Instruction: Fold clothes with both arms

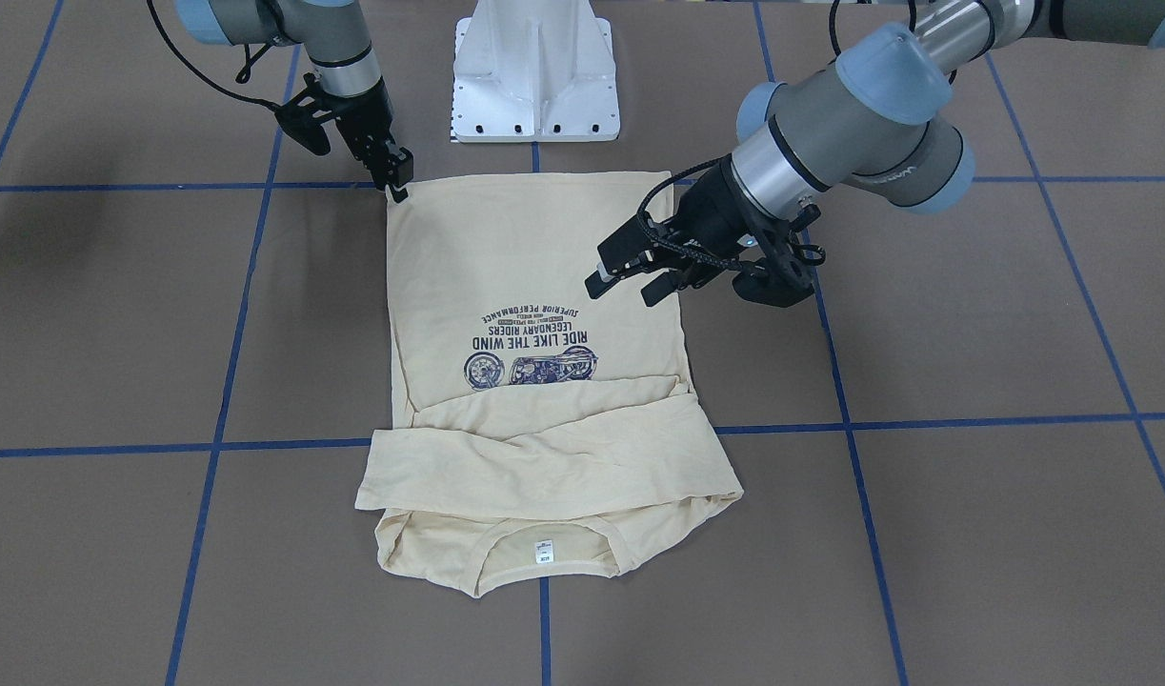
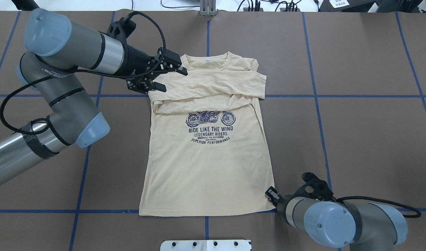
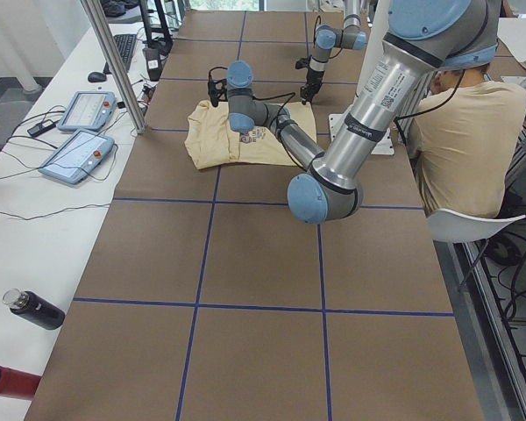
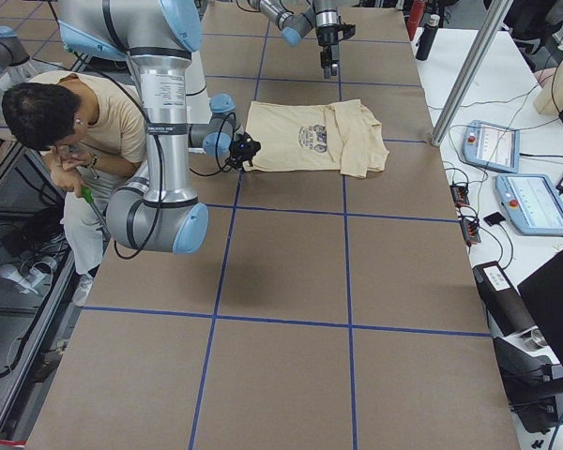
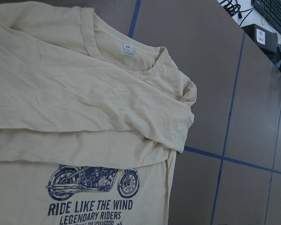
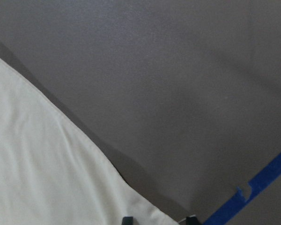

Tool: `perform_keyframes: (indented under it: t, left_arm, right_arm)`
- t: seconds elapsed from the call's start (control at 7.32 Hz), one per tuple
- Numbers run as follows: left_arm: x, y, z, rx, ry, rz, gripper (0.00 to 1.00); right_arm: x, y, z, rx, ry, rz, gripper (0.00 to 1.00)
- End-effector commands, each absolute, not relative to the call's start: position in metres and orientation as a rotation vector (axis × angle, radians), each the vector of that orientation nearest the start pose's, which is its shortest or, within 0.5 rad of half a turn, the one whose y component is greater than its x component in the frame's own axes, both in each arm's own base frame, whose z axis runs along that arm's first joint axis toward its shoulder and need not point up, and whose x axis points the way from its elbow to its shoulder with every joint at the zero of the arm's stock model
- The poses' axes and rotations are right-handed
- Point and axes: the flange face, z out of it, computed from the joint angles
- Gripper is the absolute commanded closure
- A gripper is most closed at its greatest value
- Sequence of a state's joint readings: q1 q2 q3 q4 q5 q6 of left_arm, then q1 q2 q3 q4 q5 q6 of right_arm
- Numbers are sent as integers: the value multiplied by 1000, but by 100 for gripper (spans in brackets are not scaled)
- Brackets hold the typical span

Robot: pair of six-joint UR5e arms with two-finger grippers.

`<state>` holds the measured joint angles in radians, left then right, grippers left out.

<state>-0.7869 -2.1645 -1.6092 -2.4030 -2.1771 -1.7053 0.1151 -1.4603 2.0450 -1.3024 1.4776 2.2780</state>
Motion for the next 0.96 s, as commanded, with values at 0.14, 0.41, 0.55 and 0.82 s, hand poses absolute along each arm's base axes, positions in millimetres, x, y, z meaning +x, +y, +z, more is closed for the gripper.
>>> perform_keyframes:
  t: [0.14,0.41,0.55,0.82]
  left_arm:
    - [401,-510,191,-10,1494,-302,10]
    - [384,-494,208,-14,1489,-309,10]
    - [367,-471,229,-11,1481,-323,8]
    - [388,-397,266,-23,1334,-391,6]
  right_arm:
    - [-491,-200,358,-177,-867,808,100]
    - [-475,-197,349,-200,-883,798,100]
    - [-465,-188,348,-214,-884,791,100]
    - [-459,-163,342,-256,-886,771,100]
